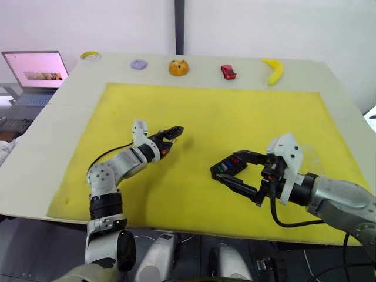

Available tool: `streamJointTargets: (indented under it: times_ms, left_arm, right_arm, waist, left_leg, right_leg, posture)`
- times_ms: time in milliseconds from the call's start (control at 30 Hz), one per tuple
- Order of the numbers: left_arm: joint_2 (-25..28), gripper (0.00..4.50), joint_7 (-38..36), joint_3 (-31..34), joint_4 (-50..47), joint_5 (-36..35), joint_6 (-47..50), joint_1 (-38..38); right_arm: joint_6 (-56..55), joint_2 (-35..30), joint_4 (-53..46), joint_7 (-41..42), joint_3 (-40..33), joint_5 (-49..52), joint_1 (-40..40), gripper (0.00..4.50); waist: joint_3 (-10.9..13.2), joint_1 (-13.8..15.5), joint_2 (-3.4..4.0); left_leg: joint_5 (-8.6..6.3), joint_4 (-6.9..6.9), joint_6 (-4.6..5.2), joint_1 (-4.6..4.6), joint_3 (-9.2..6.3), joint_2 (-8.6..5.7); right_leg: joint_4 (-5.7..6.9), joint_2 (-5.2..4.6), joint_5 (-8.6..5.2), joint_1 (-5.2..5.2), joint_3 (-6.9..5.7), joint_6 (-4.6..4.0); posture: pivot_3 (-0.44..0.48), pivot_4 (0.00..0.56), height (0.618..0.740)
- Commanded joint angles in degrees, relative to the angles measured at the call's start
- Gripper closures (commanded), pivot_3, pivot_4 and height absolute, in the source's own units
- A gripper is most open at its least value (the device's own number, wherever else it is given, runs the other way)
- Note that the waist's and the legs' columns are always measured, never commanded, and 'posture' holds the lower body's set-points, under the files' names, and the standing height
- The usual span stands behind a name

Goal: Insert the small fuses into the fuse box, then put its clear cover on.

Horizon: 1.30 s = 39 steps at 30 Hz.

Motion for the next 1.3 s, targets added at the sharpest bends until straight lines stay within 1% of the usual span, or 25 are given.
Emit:
streamJointTargets:
  times_ms: [33, 67, 133, 433, 1300]
  left_arm:
    - [-1.4, 0.57, 0.6, -1.0, 3.7, 1.2, 0.9, 0.7]
    - [-1.4, 0.88, 0.6, -0.8, 3.8, 1.3, 0.9, 0.8]
    - [-1.5, 1.91, 0.5, -0.6, 3.8, 1.4, 1.0, 1.0]
    - [-1.5, 1.91, 0.3, 0.7, 3.7, 1.5, 1.8, 1.3]
    - [-1.6, 1.91, -1.4, 0.9, 4.6, 1.7, 1.4, 0.1]
  right_arm:
    - [-1.5, -0.2, -1.2, 0.0, -2.0, 0.0, -0.1, 0.00]
    - [-1.6, -0.2, -1.2, 0.0, -2.0, 0.0, 0.0, 0.00]
    - [-1.6, -0.3, -1.3, 0.1, -2.1, -0.1, 0.3, 0.00]
    - [-2.1, -0.9, -1.1, 0.9, -2.3, -0.7, 0.5, 0.00]
    - [-2.6, -0.8, 0.3, 2.8, -1.7, -3.1, -0.4, 0.00]
  waist:
    - [0.0, 0.0, 0.00]
    - [0.0, 0.0, 0.00]
    - [0.0, 0.0, 0.00]
    - [0.0, -0.1, 0.00]
    - [0.0, -0.1, -0.01]
  left_leg:
    - [0.00, 0.00, 0.00, 0.00, 0.00, -0.01]
    - [0.00, 0.00, 0.00, 0.00, 0.00, -0.01]
    - [-0.01, 0.00, 0.00, 0.00, 0.00, -0.01]
    - [-0.02, -0.01, 0.01, -0.01, 0.00, -0.02]
    - [-0.11, -0.02, -0.13, -0.02, -0.01, -0.02]
  right_leg:
    - [0.00, 0.00, 0.00, 0.01, 0.00, 0.00]
    - [-0.01, -0.01, -0.01, 0.01, 0.00, -0.01]
    - [-0.01, -0.01, -0.01, 0.00, 0.00, -0.01]
    - [-0.05, -0.02, -0.01, 0.00, 0.00, 0.00]
    - [-0.06, -0.02, -0.01, -0.01, 0.00, -0.01]
  posture:
    - [0.000, 0.150, 0.735]
    - [0.000, 0.150, 0.735]
    - [0.000, 0.150, 0.735]
    - [0.000, 0.150, 0.735]
    - [0.000, 0.150, 0.735]
